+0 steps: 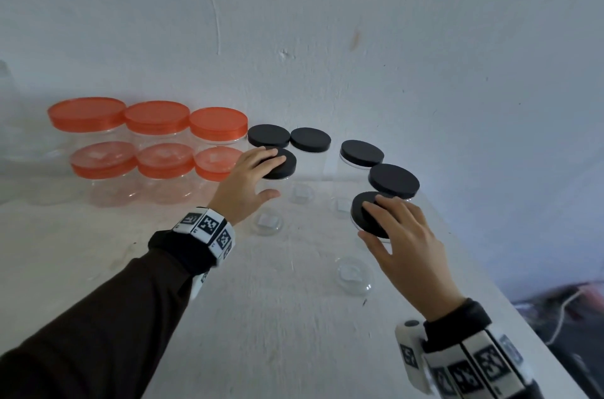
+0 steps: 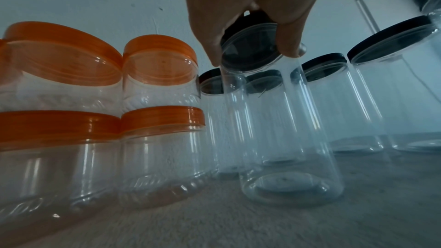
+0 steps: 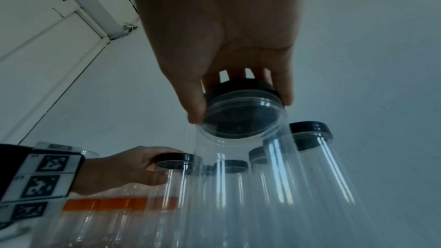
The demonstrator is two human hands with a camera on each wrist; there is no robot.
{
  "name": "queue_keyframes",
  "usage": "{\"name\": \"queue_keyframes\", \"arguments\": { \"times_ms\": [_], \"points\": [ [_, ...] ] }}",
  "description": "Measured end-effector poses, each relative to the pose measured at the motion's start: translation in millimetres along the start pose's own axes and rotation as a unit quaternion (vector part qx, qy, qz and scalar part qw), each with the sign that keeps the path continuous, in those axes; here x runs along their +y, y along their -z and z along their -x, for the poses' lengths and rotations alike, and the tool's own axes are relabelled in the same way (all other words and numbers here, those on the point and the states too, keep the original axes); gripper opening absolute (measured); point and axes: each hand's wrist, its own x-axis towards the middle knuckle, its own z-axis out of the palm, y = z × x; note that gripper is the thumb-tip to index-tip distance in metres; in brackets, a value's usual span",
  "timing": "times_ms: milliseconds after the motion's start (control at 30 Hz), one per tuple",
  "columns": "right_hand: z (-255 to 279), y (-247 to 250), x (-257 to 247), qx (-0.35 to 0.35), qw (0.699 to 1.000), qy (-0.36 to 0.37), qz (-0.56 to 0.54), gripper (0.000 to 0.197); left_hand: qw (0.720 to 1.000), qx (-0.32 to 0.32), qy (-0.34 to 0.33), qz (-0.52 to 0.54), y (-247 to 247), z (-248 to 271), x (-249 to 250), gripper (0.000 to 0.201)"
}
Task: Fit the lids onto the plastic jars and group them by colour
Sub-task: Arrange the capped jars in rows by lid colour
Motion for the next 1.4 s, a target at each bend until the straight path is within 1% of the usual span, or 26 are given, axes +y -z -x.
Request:
{"name": "queue_keyframes", "arguments": {
  "times_ms": [100, 167, 267, 333, 433, 567, 767, 867, 967, 1400],
  "points": [
    [-2, -6, -8, 0.002, 0.999, 0.036, -0.005, 0.038, 1.0, 0.007, 0.004, 0.006, -2, -2, 0, 0.062],
    [-4, -9, -10, -0.018, 0.998, 0.056, -0.024, 0.042, 1.0, 0.008, 0.003, 0.007, -2, -2, -1, 0.062],
    [-7, -11, -8, -0.069, 0.992, 0.088, -0.06, 0.051, 1.0, 0.007, 0.005, 0.009, -3, -3, -4, 0.062],
    [-11, -14, -7, -0.08, 0.991, 0.084, -0.067, 0.056, 1.0, 0.007, 0.004, 0.012, -3, -3, -6, 0.062],
    [-19, -25, -10, -0.067, 0.993, 0.071, -0.07, 0.052, 1.0, 0.015, 0.003, 0.01, -3, -3, -5, 0.062],
    [-31, -45, -7, -0.047, 0.992, 0.086, -0.083, 0.048, 1.0, 0.023, 0.009, 0.004, -4, -3, -3, 0.062],
    [-58, -71, -4, -0.037, 0.99, 0.076, -0.116, 0.046, 0.999, 0.03, -0.017, -0.013, -6, -3, -8, 0.062],
    [-69, -81, -2, 0.007, 0.992, 0.09, -0.086, 0.048, 0.999, 0.035, -0.014, -0.003, -6, -2, -7, 0.06],
    [-76, -87, -2, 0.048, 0.991, 0.079, -0.1, 0.049, 0.999, 0.036, -0.004, 0.003, -7, -2, -6, 0.06],
    [-92, -108, -4, 0.053, 0.989, 0.059, -0.122, 0.05, 0.999, 0.04, 0.0, 0.005, -7, -2, -4, 0.062]
  ]
}}
